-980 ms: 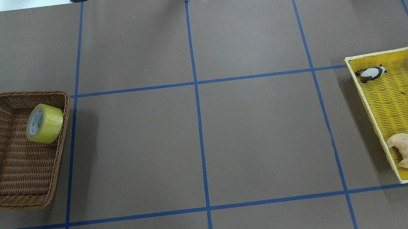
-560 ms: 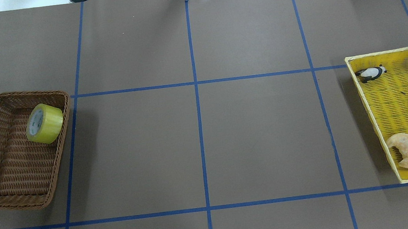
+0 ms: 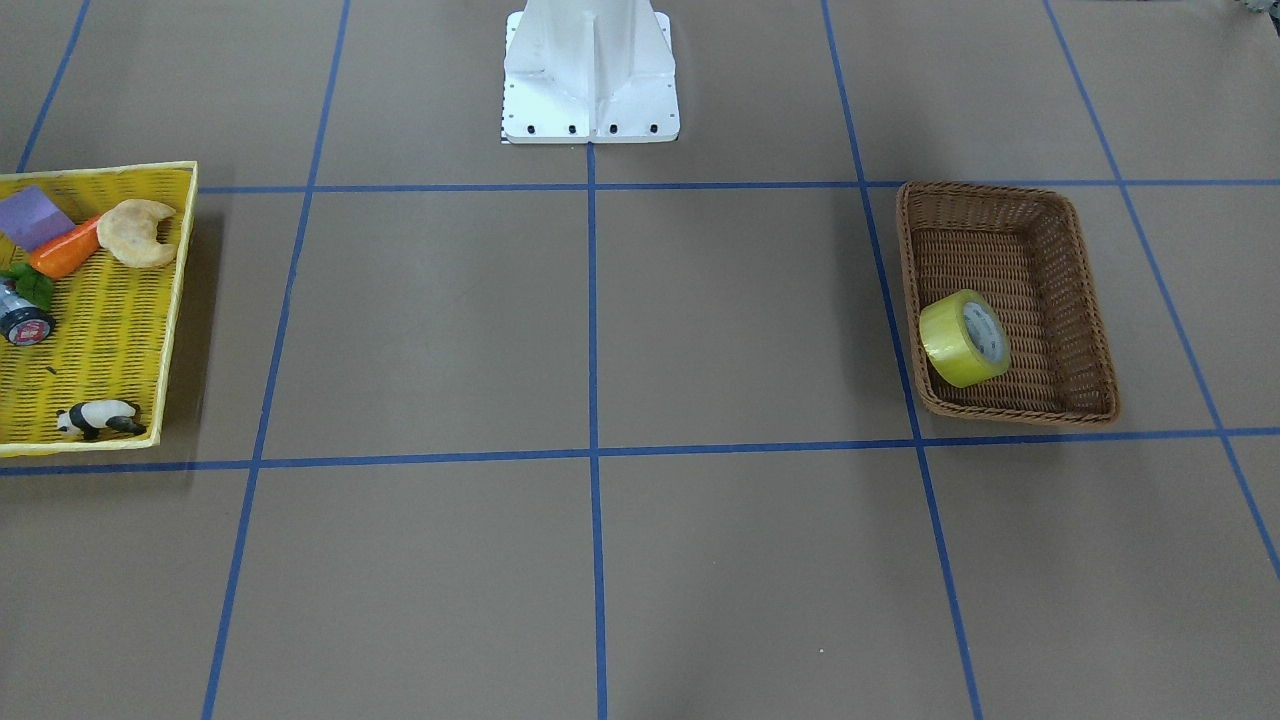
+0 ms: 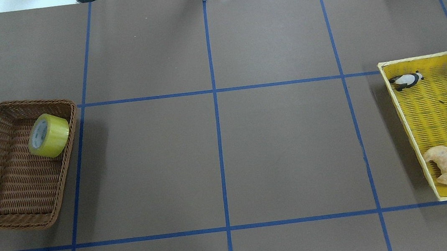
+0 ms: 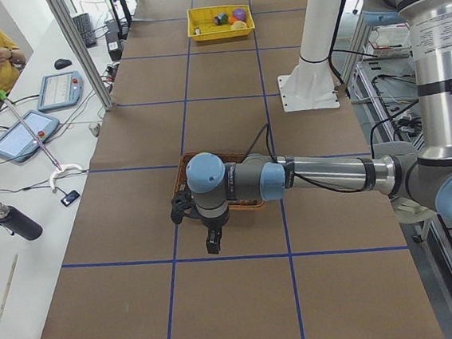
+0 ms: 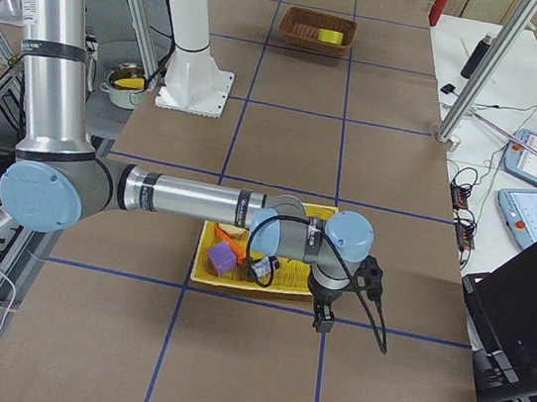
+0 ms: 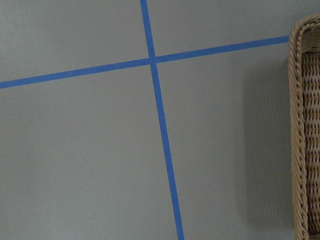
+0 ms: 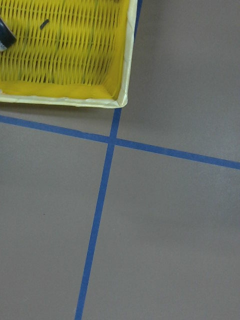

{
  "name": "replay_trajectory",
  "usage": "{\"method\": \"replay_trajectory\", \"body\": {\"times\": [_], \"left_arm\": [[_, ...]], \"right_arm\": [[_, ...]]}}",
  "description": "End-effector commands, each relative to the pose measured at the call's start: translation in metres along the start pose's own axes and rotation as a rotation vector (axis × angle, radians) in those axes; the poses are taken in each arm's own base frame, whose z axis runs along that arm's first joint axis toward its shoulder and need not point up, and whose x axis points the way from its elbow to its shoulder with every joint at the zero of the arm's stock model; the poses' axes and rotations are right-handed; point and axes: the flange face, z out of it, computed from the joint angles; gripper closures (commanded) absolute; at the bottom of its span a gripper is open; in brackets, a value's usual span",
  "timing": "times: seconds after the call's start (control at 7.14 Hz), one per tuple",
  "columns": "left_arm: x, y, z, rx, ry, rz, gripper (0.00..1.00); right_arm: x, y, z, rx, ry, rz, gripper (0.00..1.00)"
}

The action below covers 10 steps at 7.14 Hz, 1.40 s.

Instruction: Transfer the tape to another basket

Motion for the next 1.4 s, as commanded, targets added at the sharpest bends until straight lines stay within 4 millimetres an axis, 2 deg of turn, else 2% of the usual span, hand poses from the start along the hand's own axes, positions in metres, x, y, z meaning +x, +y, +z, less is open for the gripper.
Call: {"method": "replay_trajectory", "body": {"times": [0.0,1.26], "left_arm": [[0.0012,0.0001,-0.0014,0.003,-0.002,0.007,0.02],[-0.0011,0.0022,-0.0018,0.002,-0.004,-0.005,0.02]], "right_arm": [[-0.0009,0.0002,0.0012,-0.002,0.0,-0.003,0.0],[-0.0055,-0.0018,-0.0039,0.009,-0.003,-0.015,0.0]]}}
